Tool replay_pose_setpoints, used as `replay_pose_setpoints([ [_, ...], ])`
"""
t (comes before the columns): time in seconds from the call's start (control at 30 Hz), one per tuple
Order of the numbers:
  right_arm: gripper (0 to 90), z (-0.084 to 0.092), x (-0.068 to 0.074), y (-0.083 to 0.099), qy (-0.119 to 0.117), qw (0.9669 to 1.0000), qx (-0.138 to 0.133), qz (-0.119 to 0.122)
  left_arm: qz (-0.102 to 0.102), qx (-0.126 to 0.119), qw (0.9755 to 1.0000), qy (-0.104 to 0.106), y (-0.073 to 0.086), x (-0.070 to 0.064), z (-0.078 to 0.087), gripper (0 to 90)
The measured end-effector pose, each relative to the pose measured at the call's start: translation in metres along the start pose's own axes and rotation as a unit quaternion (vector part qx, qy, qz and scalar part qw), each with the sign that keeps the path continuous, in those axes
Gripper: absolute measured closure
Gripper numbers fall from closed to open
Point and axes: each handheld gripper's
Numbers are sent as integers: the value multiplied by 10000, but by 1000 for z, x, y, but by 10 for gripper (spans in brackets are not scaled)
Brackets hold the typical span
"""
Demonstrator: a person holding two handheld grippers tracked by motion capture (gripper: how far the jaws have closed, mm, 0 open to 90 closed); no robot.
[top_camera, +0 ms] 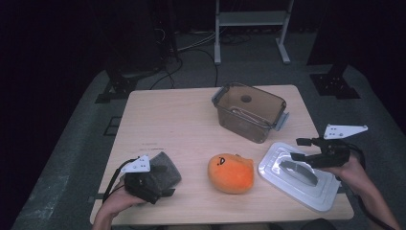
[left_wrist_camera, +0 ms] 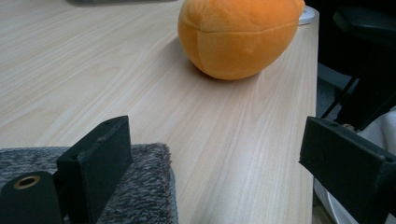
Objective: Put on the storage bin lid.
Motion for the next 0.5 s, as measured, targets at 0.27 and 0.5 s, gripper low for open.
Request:
replay_pose_setpoints([
  [0.27,286,-3,-2,-27,-85,9998,-150,109,25,-18,10000,-21,1,1,1,85],
  [0.5,285,-9,-4,-55,-145,9994,-207,248,36,-41,10000,4,1,1,2,85],
])
Point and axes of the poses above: each handheld gripper's, and its own axes: z roughly backward along the jaws, y roughly out of its underside, x roughly to its left, and after that the axes turned 15 degrees about -y, right-handed
